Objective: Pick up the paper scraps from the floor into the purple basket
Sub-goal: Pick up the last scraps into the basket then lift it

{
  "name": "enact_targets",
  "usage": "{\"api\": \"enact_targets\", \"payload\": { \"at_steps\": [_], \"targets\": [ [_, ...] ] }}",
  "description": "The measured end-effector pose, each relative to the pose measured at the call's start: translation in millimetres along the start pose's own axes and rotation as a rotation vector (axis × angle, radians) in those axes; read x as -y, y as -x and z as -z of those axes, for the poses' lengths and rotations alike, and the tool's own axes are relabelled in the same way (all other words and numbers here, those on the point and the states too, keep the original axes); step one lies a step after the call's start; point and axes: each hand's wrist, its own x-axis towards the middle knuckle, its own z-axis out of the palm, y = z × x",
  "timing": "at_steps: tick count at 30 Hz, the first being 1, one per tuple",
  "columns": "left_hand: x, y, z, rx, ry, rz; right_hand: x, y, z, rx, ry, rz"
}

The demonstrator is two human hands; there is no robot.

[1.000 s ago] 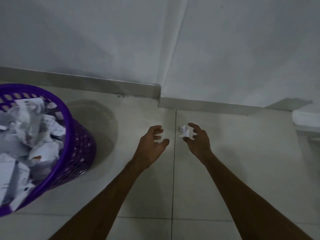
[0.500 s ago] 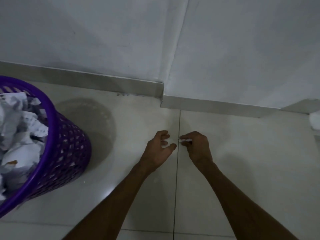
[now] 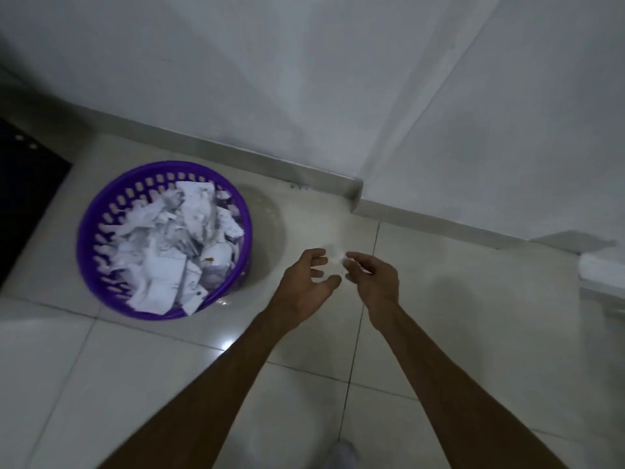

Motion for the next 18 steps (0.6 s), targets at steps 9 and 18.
{"api": "enact_targets", "payload": {
  "at_steps": [9,18],
  "targets": [
    [-57.8,68.5,111.6,-0.194,0.115,-0.091,100.4,73.7,-101.9,0.161,-0.016,0.049],
    [-8.8,90.4,223.8,-0.464,0.085,0.056,112.5,99.1,-201.2,0.254,0.201,0.111]
  ]
}}
